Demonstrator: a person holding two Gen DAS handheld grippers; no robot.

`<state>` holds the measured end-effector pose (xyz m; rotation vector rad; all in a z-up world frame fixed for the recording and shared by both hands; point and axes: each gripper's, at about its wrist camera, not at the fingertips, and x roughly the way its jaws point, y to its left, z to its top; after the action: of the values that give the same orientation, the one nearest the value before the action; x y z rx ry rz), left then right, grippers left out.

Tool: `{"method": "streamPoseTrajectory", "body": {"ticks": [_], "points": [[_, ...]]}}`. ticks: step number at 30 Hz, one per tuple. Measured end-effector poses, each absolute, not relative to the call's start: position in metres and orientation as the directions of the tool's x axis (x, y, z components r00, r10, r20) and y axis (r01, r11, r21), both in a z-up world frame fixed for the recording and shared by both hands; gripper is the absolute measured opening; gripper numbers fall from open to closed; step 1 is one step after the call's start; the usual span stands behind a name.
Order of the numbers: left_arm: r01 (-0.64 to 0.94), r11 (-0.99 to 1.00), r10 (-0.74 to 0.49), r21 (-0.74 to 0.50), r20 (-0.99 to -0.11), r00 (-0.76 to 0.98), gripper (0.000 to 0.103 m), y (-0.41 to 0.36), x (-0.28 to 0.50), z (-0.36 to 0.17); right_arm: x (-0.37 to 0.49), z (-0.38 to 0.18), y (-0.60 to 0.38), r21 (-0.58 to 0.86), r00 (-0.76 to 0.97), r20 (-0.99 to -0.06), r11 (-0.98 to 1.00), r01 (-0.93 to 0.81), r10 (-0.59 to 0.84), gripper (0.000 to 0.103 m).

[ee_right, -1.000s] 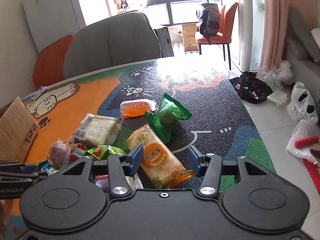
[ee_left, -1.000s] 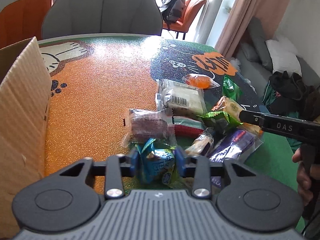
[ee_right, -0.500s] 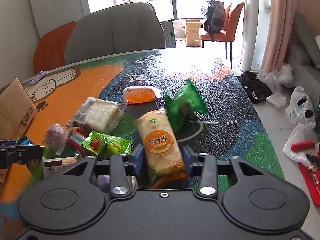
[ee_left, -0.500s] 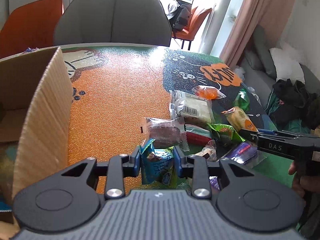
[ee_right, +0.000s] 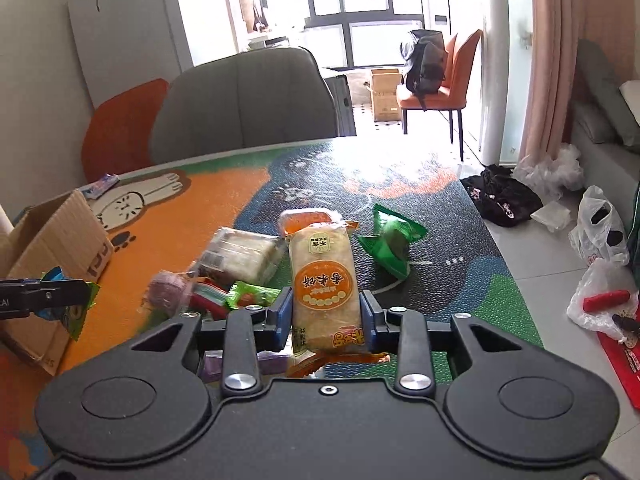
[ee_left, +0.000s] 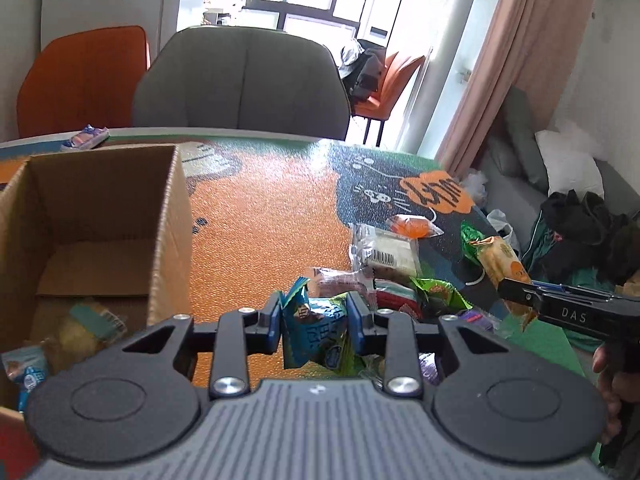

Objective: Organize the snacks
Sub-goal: 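Carry both held snacks over the cardboard box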

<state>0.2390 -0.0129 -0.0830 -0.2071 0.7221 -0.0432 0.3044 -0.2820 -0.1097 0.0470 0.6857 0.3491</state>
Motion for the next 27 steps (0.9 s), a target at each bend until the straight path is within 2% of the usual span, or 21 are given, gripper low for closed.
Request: {"method": "streamPoseTrajectory", "body": {"ticks": [14, 27], "points": [[-0.044, 0.976, -0.091, -0.215, -0.578, 0.811, 0.032, 0.016, 0.198, -0.049, 0.271, -0.083, -0.238, 0.149, 0.726, -0.564, 0.913, -0.379, 0.394, 0.033], [-0.118, 0.967, -0.026, -0.224, -0.552, 0.834, 0.032, 0.057, 0.173, -0.040, 0.254, -0.069, -0.196, 0.148, 0.715, -0.540, 0.887, -0.438, 0.443, 0.033]]}}
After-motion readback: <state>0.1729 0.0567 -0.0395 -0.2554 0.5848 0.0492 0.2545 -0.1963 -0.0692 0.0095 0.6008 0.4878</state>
